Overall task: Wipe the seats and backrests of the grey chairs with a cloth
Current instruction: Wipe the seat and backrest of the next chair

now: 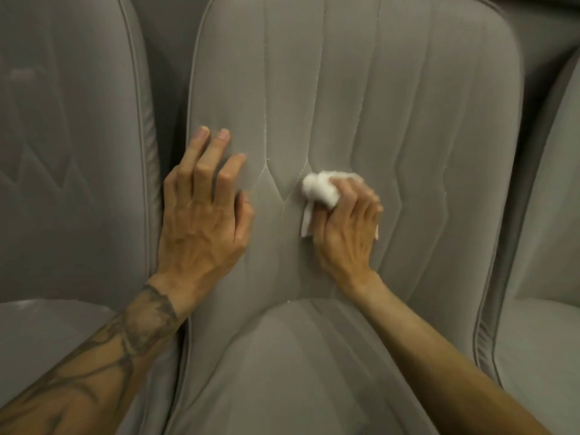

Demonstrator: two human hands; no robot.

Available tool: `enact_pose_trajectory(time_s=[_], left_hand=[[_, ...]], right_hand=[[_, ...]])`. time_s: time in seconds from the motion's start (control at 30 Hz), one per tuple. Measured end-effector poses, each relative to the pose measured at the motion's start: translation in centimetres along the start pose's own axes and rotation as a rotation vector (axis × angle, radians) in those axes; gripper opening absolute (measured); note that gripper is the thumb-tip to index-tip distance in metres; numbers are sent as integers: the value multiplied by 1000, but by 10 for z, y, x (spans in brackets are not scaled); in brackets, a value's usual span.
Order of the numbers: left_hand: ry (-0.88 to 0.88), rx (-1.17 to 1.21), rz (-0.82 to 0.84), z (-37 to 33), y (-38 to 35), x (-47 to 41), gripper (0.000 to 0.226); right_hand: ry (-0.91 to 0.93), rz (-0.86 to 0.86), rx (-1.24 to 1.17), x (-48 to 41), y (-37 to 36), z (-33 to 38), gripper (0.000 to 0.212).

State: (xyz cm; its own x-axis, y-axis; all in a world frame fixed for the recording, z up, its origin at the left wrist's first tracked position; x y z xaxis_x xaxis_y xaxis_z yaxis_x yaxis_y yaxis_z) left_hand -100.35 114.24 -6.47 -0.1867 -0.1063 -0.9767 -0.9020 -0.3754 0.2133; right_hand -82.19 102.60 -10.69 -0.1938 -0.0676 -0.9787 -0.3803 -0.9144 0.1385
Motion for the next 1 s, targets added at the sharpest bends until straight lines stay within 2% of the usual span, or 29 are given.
enact_pose_trajectory(time_s=[0.03, 0.1, 0.23, 0.3, 0.37, 0.43, 0.5, 0.63, 0.7, 0.9, 1.0], left_hand=[[-2, 2, -1, 0, 0, 0, 43], [-1, 0, -2, 0, 0, -1, 43], [1, -4, 10, -2, 1, -2, 44], [4, -4, 13, -2, 1, -2, 44], [2, -7, 7, -1, 1, -2, 44], [-5, -5, 3, -1, 0, -1, 44], [-2, -2, -1, 0, 1, -2, 44], [-7, -2, -4, -1, 1, -2, 45], [-10, 5, -10, -1, 1, -2, 45], [-17, 26, -16, 0, 2, -2, 44], [-6, 42, -28, 1, 2, -4, 45]], right_hand=[[-82, -70, 10, -6, -1, -1, 36], [-165, -85, -22, 19, -5, 15, 37], [44, 222, -146, 103, 5, 46, 36], [156, 268, -159, 94, 6, 31, 34], [137, 197, -109, 64, 2, 16, 34], [-27, 79, -40, 48, -3, 14, 35], [-120, 78, -56, 63, -2, 33, 38], [-113, 190, -150, 85, 4, 55, 38], [-141, 136, -149, 54, 2, 55, 38], [-207, -175, -139, -66, -14, 63, 39], [-144, -84, -171, -37, -16, 87, 39]])
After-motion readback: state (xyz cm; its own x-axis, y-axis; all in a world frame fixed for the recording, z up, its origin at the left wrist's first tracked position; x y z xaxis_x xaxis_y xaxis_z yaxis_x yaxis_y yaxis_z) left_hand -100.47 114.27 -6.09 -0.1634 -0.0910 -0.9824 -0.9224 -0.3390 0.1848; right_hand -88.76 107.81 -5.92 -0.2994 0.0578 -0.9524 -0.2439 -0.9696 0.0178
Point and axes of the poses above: each hand's wrist, its own x-axis away from the middle knuckle, its own y-axis out of the back of the hand, z = x × y, the point moved 5 cm from there along -x, towards the middle knuckle, and after that the axes turned 12 degrees about -z, right-handed, at the moved point
